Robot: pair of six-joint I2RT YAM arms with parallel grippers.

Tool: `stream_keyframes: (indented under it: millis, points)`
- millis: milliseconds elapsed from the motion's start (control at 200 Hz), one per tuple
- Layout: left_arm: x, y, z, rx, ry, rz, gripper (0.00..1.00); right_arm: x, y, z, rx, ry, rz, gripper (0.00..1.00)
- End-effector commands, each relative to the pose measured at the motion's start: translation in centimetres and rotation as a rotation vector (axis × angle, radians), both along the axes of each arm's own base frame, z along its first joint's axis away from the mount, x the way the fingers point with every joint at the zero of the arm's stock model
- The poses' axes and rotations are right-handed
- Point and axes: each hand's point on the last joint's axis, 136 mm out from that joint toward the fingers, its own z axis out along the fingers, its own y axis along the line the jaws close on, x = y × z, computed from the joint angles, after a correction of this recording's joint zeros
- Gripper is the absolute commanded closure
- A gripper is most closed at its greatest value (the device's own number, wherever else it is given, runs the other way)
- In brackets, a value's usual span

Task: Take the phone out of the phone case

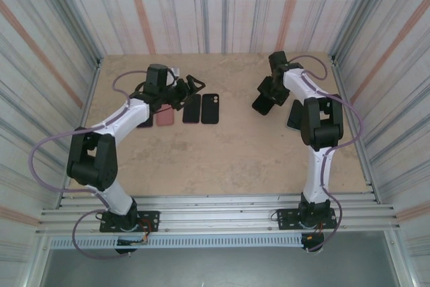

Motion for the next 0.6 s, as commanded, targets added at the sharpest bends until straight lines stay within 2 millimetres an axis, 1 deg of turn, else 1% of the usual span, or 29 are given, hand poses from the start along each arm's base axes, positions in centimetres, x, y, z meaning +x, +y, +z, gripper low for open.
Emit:
stream_keyframes:
  millis: [0,135,306,421,546,596]
  points:
    - [0.6,-0.3,0.8,0.033,-0.046,-0.068,0.05,0.5,3.3,4.2,0.025,-0.176,0.202,0.51]
    - [1.4,-1.3,0.8,0.041,-0.075,-0.131,0.07,-0.6,6.0,5.5,0.053,-0.286,0.357,0.49]
    - [2.3,-2.6,0.7,0.043,-0.106,-0.196,0.10,-2.6,8.6,6.9,0.057,-0.383,0.509,0.48]
    - [2.6,-4.0,0.8,0.045,-0.134,-0.239,0.12,-3.8,10.2,7.9,0.085,-0.446,0.586,0.48]
    - [2.7,-6.1,1.5,0.032,-0.166,-0.297,0.15,-5.1,12.0,9.2,0.110,-0.507,0.667,0.48]
    - [2.7,-6.8,1.4,0.034,-0.167,-0.319,0.16,-5.5,12.6,9.8,0.125,-0.530,0.692,0.48]
